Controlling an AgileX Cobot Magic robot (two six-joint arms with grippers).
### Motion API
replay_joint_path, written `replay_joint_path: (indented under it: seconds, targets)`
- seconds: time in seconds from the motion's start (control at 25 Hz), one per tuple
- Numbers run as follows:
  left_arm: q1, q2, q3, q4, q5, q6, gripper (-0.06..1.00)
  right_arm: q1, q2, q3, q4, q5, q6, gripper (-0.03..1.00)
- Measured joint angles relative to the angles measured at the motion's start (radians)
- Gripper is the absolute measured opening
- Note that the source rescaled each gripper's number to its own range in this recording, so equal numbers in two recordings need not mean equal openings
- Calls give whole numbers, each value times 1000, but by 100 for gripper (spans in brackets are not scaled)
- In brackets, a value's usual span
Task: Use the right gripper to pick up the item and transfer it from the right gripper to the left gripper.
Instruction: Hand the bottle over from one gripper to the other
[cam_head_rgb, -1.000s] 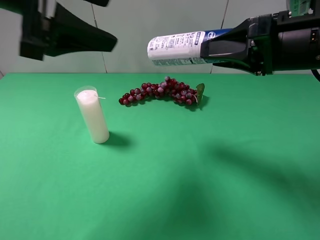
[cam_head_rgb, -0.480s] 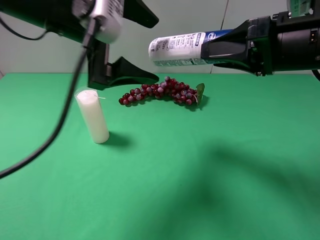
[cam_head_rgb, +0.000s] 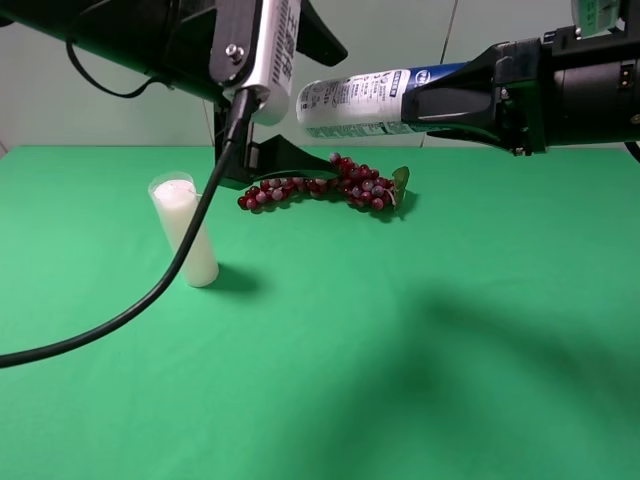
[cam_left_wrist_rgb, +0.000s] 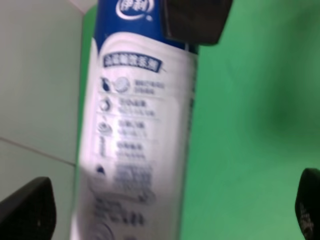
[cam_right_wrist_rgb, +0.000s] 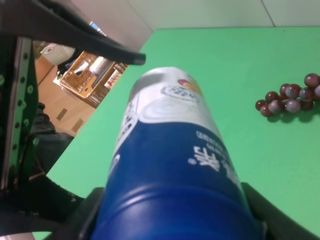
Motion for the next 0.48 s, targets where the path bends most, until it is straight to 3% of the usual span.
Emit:
replay_joint_path:
  seconds: [0.48]
  targets:
    - [-21,71,-32,-122,5,93,100,0,0,0,0,2,1,0]
